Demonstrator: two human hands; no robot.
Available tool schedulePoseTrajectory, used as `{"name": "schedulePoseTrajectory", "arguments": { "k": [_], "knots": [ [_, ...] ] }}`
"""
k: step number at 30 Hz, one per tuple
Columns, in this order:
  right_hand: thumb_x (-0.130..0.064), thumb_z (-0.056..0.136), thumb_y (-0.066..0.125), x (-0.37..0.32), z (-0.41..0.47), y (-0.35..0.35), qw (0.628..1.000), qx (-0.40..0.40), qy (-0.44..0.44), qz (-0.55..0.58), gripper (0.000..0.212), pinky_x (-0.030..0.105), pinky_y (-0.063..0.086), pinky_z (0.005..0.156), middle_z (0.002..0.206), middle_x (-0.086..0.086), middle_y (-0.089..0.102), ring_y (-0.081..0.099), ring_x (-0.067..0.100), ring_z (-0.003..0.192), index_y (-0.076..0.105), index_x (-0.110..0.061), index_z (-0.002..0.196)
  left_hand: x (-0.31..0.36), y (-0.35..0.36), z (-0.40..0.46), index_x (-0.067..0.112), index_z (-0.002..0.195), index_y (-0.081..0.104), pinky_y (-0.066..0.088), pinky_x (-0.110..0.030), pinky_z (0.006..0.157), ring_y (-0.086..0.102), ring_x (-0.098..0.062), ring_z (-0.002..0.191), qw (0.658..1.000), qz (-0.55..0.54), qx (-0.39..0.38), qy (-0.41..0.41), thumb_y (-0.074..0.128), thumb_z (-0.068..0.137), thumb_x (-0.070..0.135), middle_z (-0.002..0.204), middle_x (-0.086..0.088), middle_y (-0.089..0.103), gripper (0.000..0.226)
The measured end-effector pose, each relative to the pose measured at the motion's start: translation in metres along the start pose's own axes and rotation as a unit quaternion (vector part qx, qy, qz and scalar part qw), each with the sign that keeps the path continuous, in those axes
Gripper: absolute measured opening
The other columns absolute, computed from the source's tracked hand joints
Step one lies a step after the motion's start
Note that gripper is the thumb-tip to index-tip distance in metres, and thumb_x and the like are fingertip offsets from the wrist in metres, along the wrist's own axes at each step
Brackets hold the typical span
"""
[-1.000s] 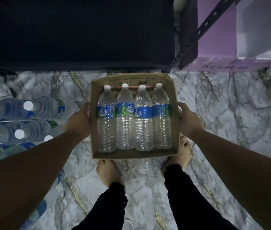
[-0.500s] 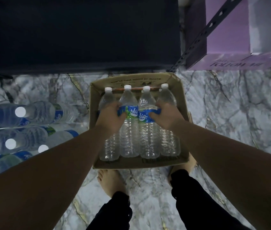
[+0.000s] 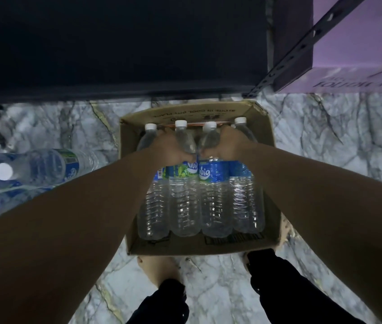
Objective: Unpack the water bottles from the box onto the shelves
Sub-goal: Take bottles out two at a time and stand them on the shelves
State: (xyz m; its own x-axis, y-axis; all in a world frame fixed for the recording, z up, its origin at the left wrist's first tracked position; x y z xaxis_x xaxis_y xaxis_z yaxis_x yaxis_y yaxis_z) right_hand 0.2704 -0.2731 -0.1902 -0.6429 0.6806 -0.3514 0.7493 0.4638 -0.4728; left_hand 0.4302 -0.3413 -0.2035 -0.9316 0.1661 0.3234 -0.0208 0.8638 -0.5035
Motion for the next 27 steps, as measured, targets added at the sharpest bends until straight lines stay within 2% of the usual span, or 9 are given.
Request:
{"name": "schedulePoseTrajectory", "arguments": {
  "k": [2,5,8,11,13,17,21,24,27],
  "knots": [
    [-0.037,0.078,0.088,0.006,0.0,0.002,0.999,-0.002,0.022,0.035,0.034,0.032,0.054,0.074,0.098,0.001,0.071,0.067,0.019,0.089,0.061,-0.017,0.082,0.001,-0.002,-0.005,0.011,0.129,0.067,0.052,-0.048,0.106,0.063,-0.03,0.122,0.997,-0.071,-0.011,-0.005,0.095,0.06,0.043,0.134,-0.012,0.067,0.081],
    [-0.039,0.07,0.092,0.009,-0.01,-0.002,0.997,0.014,0.014,0.077,0.048,0.026,0.055,0.069,0.096,-0.002,0.071,0.067,0.014,0.084,0.069,-0.011,0.1,-0.003,-0.008,-0.02,0.006,0.146,0.05,0.051,-0.043,0.105,0.055,-0.032,0.131,0.993,-0.12,0.013,-0.015,0.098,0.064,0.031,0.144,-0.012,0.054,0.099],
    [-0.035,0.068,0.097,0.008,-0.032,-0.013,0.988,0.046,-0.041,0.143,0.053,0.018,0.044,0.064,0.095,-0.012,0.065,0.061,0.007,0.084,0.064,-0.022,0.107,-0.016,-0.009,-0.04,0.023,0.141,0.049,0.057,-0.039,0.09,0.061,-0.027,0.123,0.981,-0.194,0.017,-0.004,0.101,0.043,0.046,0.139,-0.004,0.057,0.114],
    [-0.037,0.06,0.099,0.011,-0.052,-0.01,0.972,0.051,-0.077,0.215,0.062,0.03,0.059,0.08,0.107,-0.01,0.072,0.072,0.01,0.096,0.064,-0.028,0.11,-0.027,-0.003,-0.055,0.029,0.134,0.047,0.061,-0.053,0.093,0.07,-0.025,0.115,0.962,-0.272,0.007,0.022,0.101,0.037,0.045,0.129,0.001,0.067,0.112],
    [-0.02,0.067,0.097,0.012,-0.066,-0.001,0.956,0.024,-0.081,0.282,0.064,0.03,0.062,0.08,0.107,-0.011,0.075,0.075,0.003,0.094,0.058,-0.026,0.118,-0.024,-0.004,-0.068,0.029,0.131,0.046,0.062,-0.053,0.095,0.072,-0.023,0.113,0.943,-0.329,0.01,0.037,0.096,0.045,0.035,0.125,0.0,0.07,0.1],
    [-0.009,0.068,0.095,0.01,-0.087,0.009,0.935,0.014,-0.08,0.345,0.077,0.047,0.064,0.091,0.114,-0.001,0.076,0.077,0.018,0.104,0.047,-0.026,0.126,-0.022,-0.009,-0.087,0.029,0.132,0.051,0.06,-0.053,0.098,0.074,-0.021,0.113,0.926,-0.371,0.022,0.064,0.097,0.053,0.03,0.124,0.002,0.074,0.092],
    [-0.04,0.058,0.099,0.014,-0.102,0.012,0.943,0.128,-0.045,0.304,0.086,0.045,0.06,0.096,0.12,-0.007,0.069,0.07,0.014,0.111,0.05,-0.028,0.127,-0.018,-0.006,-0.102,0.023,0.13,0.066,0.06,-0.04,0.096,0.075,-0.011,0.109,0.911,-0.397,0.082,0.071,0.103,0.06,0.031,0.12,0.006,0.077,0.08],
    [-0.069,0.046,0.09,0.013,-0.106,0.014,0.959,0.162,-0.034,0.232,0.107,0.045,0.056,0.103,0.136,0.0,0.061,0.061,0.02,0.126,0.058,-0.024,0.138,-0.013,-0.002,-0.108,0.026,0.13,0.066,0.06,-0.041,0.1,0.074,-0.009,0.11,0.915,-0.39,0.082,0.062,0.102,0.056,0.043,0.12,0.009,0.077,0.084],
    [-0.051,0.051,0.099,0.01,-0.107,0.014,0.951,0.11,-0.049,0.284,0.096,0.046,0.056,0.104,0.132,-0.005,0.065,0.064,0.016,0.122,0.055,-0.029,0.134,-0.01,0.003,-0.109,0.026,0.141,0.053,0.06,-0.032,0.093,0.075,-0.005,0.105,0.91,-0.406,0.027,0.073,0.097,0.068,0.009,0.117,0.009,0.076,0.087]
  ]
}}
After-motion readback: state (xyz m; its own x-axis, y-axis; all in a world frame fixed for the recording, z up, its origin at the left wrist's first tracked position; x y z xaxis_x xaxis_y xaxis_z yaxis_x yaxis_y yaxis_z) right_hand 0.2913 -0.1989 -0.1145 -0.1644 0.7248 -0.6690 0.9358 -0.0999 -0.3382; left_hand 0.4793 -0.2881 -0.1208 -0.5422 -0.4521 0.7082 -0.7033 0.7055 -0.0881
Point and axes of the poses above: each hand's wrist, its own z-axis towards the middle knuckle, its own y-axis out of the palm, x = y × z, the point moved 9 cm from there along z, towards the middle knuckle
